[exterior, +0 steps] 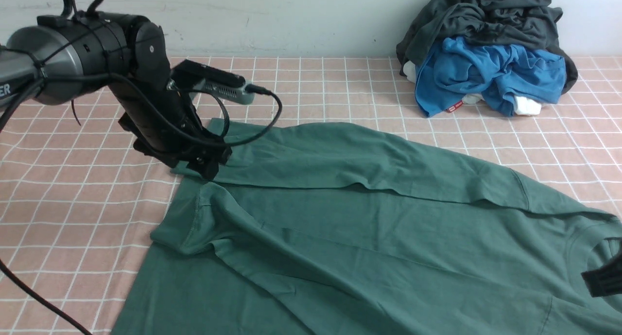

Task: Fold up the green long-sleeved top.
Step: Use the left arm to clamp the cuff farthest from it

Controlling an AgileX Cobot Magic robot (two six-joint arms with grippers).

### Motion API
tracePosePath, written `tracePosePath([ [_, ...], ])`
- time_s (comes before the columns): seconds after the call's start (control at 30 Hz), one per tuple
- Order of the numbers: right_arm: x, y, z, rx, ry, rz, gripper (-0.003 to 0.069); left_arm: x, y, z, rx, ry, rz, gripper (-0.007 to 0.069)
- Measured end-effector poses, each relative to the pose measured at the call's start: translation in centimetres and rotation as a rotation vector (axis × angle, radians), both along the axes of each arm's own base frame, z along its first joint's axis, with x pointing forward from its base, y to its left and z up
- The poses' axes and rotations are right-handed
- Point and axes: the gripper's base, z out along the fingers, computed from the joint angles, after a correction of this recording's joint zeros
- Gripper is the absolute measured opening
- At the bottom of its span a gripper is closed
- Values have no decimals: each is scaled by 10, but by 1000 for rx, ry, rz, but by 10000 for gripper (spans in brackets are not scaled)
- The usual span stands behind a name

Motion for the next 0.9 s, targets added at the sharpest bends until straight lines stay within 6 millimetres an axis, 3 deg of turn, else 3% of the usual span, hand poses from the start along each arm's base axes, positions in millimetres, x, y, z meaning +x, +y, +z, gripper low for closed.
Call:
tracePosePath([
  [0.13,11,4,-10,-5,25,9,0,22,14,2,-7,-17,55,513],
  [0.33,25,9,-22,-19,58,29,0,60,27,-35,-7,16,116,514],
  [0.63,30,11,-25,-16,50,38,0,85,27,-77,5,69,126,508],
  [0.77,31,12,-25,-11,36,42,1,85,27,-76,6,79,126,440],
  [0.9,31,12,-24,-7,27,44,2,85,27,-75,1,89,127,296],
])
